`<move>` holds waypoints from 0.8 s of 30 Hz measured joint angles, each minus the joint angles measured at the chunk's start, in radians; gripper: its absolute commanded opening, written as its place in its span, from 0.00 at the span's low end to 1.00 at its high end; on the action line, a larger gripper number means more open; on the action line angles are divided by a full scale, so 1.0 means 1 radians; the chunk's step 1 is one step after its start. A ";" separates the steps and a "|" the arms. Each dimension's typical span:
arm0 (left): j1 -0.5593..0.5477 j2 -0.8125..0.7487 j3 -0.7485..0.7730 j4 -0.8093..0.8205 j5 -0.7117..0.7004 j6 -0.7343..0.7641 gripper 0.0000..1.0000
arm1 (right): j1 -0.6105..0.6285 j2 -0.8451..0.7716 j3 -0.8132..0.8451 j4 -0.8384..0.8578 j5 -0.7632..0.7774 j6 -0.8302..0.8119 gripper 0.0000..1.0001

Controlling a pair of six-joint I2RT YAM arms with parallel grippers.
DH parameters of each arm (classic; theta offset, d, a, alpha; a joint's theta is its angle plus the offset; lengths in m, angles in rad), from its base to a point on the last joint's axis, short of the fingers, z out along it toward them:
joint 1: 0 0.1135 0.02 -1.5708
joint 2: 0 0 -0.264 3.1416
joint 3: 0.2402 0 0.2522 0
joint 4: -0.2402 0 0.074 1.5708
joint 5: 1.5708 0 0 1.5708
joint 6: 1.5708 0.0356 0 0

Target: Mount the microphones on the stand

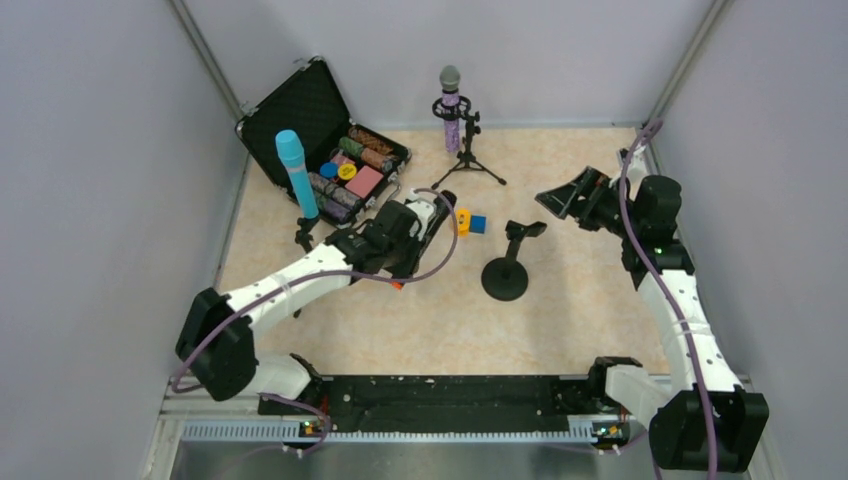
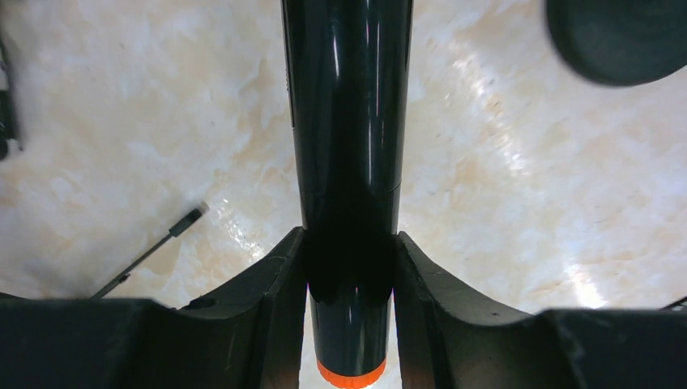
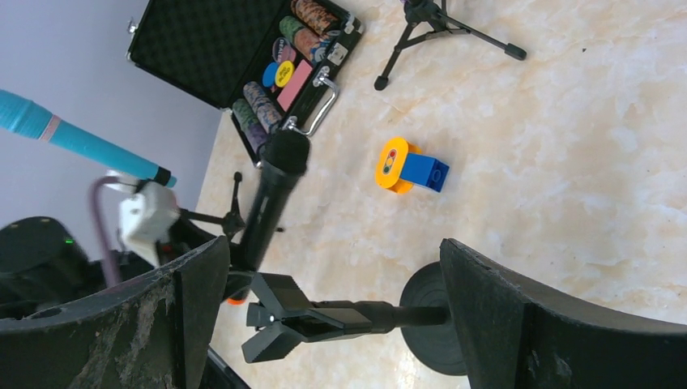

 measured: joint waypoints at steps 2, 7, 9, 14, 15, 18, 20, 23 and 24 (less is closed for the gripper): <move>0.005 -0.058 0.001 0.028 0.017 -0.001 0.00 | 0.005 0.000 0.000 -0.001 0.000 0.000 0.99; 0.011 -0.192 0.000 0.126 0.066 -0.009 0.00 | 0.019 -0.010 0.000 0.000 -0.005 0.000 0.99; 0.011 -0.248 -0.009 0.189 0.098 -0.020 0.00 | 0.022 -0.021 0.000 0.001 -0.018 0.001 0.99; 0.011 -0.373 -0.048 0.383 0.227 -0.061 0.00 | 0.041 -0.063 0.000 0.042 -0.063 0.023 0.98; 0.011 -0.387 -0.055 0.422 0.260 -0.070 0.00 | 0.051 -0.073 0.000 0.056 -0.076 0.027 0.98; 0.011 -0.400 -0.067 0.531 0.370 -0.107 0.00 | 0.080 -0.098 0.000 0.121 -0.122 0.052 0.98; 0.011 -0.396 -0.071 0.602 0.459 -0.140 0.00 | 0.097 -0.113 -0.010 0.195 -0.154 0.081 0.98; 0.011 -0.383 -0.074 0.695 0.573 -0.187 0.00 | 0.121 -0.131 -0.037 0.327 -0.203 0.135 0.98; 0.011 -0.375 -0.075 0.729 0.611 -0.205 0.00 | 0.127 -0.135 -0.049 0.378 -0.220 0.158 0.98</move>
